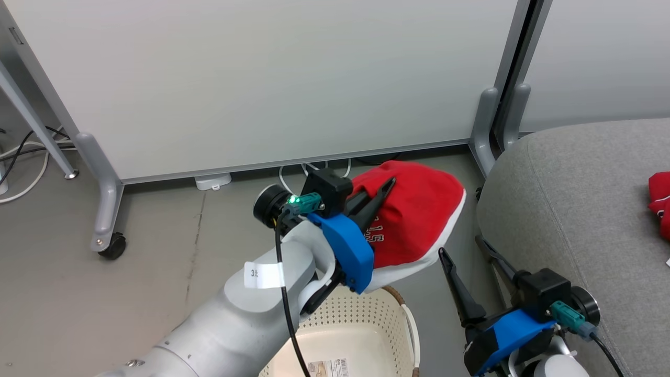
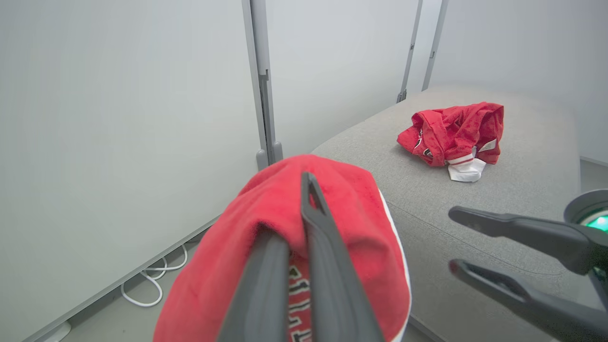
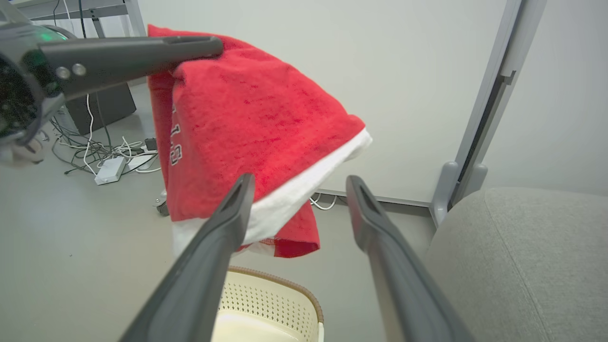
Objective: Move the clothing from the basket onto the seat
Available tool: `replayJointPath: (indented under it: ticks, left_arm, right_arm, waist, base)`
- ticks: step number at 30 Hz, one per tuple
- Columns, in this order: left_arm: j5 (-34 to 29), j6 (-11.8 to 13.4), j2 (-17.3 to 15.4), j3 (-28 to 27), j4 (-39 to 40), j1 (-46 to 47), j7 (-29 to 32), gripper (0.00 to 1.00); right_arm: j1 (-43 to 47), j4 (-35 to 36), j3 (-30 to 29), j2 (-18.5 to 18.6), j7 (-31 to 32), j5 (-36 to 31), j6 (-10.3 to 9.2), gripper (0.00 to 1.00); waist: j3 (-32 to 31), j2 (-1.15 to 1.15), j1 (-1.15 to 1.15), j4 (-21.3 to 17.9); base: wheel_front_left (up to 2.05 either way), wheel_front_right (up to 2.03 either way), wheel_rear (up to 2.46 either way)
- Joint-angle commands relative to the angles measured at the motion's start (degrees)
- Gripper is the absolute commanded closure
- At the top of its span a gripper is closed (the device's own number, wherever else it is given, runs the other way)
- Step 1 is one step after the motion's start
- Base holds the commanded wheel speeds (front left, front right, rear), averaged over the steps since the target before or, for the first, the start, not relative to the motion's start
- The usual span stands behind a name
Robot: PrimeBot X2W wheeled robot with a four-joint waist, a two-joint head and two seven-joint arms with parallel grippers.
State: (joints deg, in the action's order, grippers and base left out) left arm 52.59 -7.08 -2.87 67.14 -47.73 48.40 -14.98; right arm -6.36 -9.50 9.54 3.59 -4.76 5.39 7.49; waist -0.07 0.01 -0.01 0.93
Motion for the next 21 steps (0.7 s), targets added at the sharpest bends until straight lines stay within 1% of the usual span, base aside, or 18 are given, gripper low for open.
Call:
replayJointPath:
  ticks: [1,8,21]
  left_arm:
    - [0.33,0.56,-0.04,0.27,0.72,1.44,-0.23,1.0]
    - [1.44,1.3,-0.02,1.57,2.11,3.3,-0.26,1.0]
    - [3.14,1.6,-0.03,2.44,2.35,1.97,-0.29,1.0]
  right_arm:
    - [1.23,0.1,0.16,-0.22,0.07,0.23,0.01,0.0]
    - [1.75,-0.02,1.22,-0.39,0.44,0.52,0.01,0.0]
    - [1.05,-1.16,3.14,-0.49,1.24,1.46,0.01,0.0]
  waist:
    - [-0.39,-0.01,0.01,0.05]
    - [-0.74,-0.01,0.01,-0.37]
    - [0.01,-0.01,0.01,-0.86]
  base:
    - [0.0,0.0,0.0]
    - [0.0,0.0,0.0]
    - [0.0,0.0,0.0]
